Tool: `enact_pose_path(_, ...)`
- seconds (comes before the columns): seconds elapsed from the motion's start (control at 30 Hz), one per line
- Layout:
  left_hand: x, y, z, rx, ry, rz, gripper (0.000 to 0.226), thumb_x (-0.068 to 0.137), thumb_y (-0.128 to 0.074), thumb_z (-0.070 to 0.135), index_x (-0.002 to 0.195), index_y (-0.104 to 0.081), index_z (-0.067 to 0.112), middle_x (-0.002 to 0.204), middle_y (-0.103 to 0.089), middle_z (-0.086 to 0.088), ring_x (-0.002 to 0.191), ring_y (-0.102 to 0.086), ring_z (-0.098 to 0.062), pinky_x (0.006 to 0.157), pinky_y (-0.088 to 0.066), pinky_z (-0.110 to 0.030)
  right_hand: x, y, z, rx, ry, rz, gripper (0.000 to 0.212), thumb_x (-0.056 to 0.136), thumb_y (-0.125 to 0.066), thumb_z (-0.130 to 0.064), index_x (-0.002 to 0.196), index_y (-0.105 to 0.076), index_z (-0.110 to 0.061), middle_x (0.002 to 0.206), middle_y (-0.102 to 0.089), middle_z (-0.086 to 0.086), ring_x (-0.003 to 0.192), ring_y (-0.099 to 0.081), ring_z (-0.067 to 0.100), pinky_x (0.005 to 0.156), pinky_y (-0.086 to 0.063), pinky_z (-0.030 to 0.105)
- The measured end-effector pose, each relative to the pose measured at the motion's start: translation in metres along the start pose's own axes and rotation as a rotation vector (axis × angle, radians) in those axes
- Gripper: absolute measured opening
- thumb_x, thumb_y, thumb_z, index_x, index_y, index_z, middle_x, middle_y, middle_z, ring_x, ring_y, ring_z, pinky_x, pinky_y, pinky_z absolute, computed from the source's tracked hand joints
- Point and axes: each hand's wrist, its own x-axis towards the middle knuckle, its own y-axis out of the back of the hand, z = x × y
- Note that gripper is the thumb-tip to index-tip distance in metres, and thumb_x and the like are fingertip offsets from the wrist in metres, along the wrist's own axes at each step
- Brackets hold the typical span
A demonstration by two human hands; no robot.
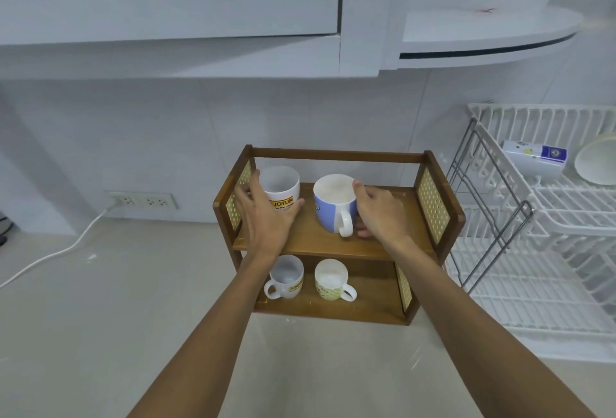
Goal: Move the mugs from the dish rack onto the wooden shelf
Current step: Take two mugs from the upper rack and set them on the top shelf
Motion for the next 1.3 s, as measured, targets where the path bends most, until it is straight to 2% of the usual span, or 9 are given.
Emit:
enact_pose_path(0.13, -0.002, 0.005, 0.001, -0.009, 0.013, -0.017, 0.105, 0.066, -0.091, 0.048, 0.149, -0.030, 0.026, 0.141, -0.035, -0.011, 0.133, -0.040, -0.033, 0.101, -0.046, -0.045, -0.001, 0.002, 0.000, -0.010, 0.006, -0.012, 0.053, 0.104, -0.041, -0.056, 0.133, -0.067, -0.020, 0.105, -0.074, 0.000, 0.074, -0.075, 0.017, 0.061, -0.065, 0.028)
enact_pose_path(0.37, -0.018, 0.020, 0.007, -0.012, 0.040, -0.002, 0.101, 0.073, -0.088, 0.044, 0.151, -0.028, 0.020, 0.149, -0.039, -0.009, 0.138, -0.041, -0.029, 0.106, -0.045, -0.045, -0.014, 0.015, 0.004, -0.047, 0.061, -0.028, 0.055, 0.103, -0.038, -0.060, 0.129, -0.067, -0.020, 0.110, -0.073, 0.000, 0.086, -0.071, 0.017, 0.076, -0.066, 0.039)
enact_pose_path(0.47, -0.030, 0.030, 0.020, 0.082, -0.035, 0.073, 0.094, 0.075, -0.087, 0.044, 0.148, -0.034, 0.017, 0.141, -0.045, -0.011, 0.133, -0.043, -0.030, 0.103, -0.047, -0.045, -0.024, 0.031, 0.006, -0.066, 0.143, -0.010, 0.054, 0.101, -0.040, -0.060, 0.129, -0.066, -0.022, 0.121, -0.072, 0.001, 0.100, -0.068, 0.018, 0.085, -0.063, 0.046)
enact_pose_path(0.57, -0.037, 0.034, 0.048, 0.104, -0.163, 0.118, 0.078, 0.081, -0.080, 0.047, 0.143, -0.041, 0.018, 0.136, -0.049, -0.010, 0.125, -0.048, -0.028, 0.096, -0.045, -0.038, -0.032, 0.059, 0.003, -0.071, 0.235, 0.023, 0.049, 0.099, -0.044, -0.061, 0.126, -0.066, -0.026, 0.120, -0.073, -0.004, 0.098, -0.067, 0.013, 0.085, -0.063, 0.045)
enact_pose_path(0.83, -0.071, -0.036, 0.188, -0.142, -0.498, -0.084, 0.058, 0.088, -0.074, 0.039, 0.136, -0.050, 0.017, 0.126, -0.056, -0.005, 0.117, -0.055, -0.022, 0.096, -0.051, -0.047, -0.048, 0.200, 0.022, 0.103, 0.213, 0.142, 0.043, 0.091, -0.056, -0.060, 0.122, -0.068, -0.032, 0.107, -0.077, -0.005, 0.098, -0.074, 0.012, 0.086, -0.062, 0.045)
enact_pose_path(0.97, -0.102, -0.086, 0.263, -0.214, -0.595, -0.221, 0.055, 0.089, -0.075, 0.037, 0.134, -0.053, 0.014, 0.124, -0.057, -0.007, 0.114, -0.057, -0.026, 0.096, -0.049, -0.050, -0.051, 0.286, 0.060, 0.174, 0.153, 0.256, 0.030, 0.093, -0.063, -0.049, 0.115, -0.070, -0.030, 0.099, -0.078, -0.005, 0.080, -0.077, 0.009, 0.068, -0.066, 0.039)
enact_pose_path(1.07, -0.115, -0.121, 0.311, -0.229, -0.633, -0.300, 0.050, 0.090, -0.072, 0.040, 0.131, -0.056, 0.016, 0.124, -0.058, -0.005, 0.114, -0.058, -0.025, 0.098, -0.048, -0.051, -0.045, 0.341, 0.090, 0.184, 0.107, 0.353, 0.026, 0.094, -0.065, -0.044, 0.114, -0.071, -0.028, 0.099, -0.078, -0.003, 0.074, -0.077, 0.007, 0.066, -0.067, 0.036)
enact_pose_path(1.17, -0.114, -0.158, 0.348, -0.123, -0.598, -0.447, 0.051, 0.089, -0.069, 0.047, 0.129, -0.056, 0.020, 0.130, -0.055, -0.004, 0.119, -0.056, -0.025, 0.104, -0.043, -0.049, -0.029, 0.386, 0.117, 0.140, 0.099, 0.403, 0.029, 0.092, -0.063, -0.046, 0.115, -0.070, -0.029, 0.096, -0.078, -0.008, 0.073, -0.077, 0.006, 0.067, -0.067, 0.038)
enact_pose_path(1.3, -0.102, -0.202, 0.367, 0.210, -0.512, -0.585, 0.064, 0.087, -0.065, 0.059, 0.137, -0.047, 0.023, 0.141, -0.047, -0.012, 0.129, -0.044, -0.034, 0.105, -0.035, -0.046, 0.006, 0.420, 0.141, 0.046, 0.087, 0.386, 0.035, 0.092, -0.060, -0.050, 0.118, -0.068, -0.029, 0.101, -0.078, -0.004, 0.076, -0.077, 0.013, 0.077, -0.065, 0.047)
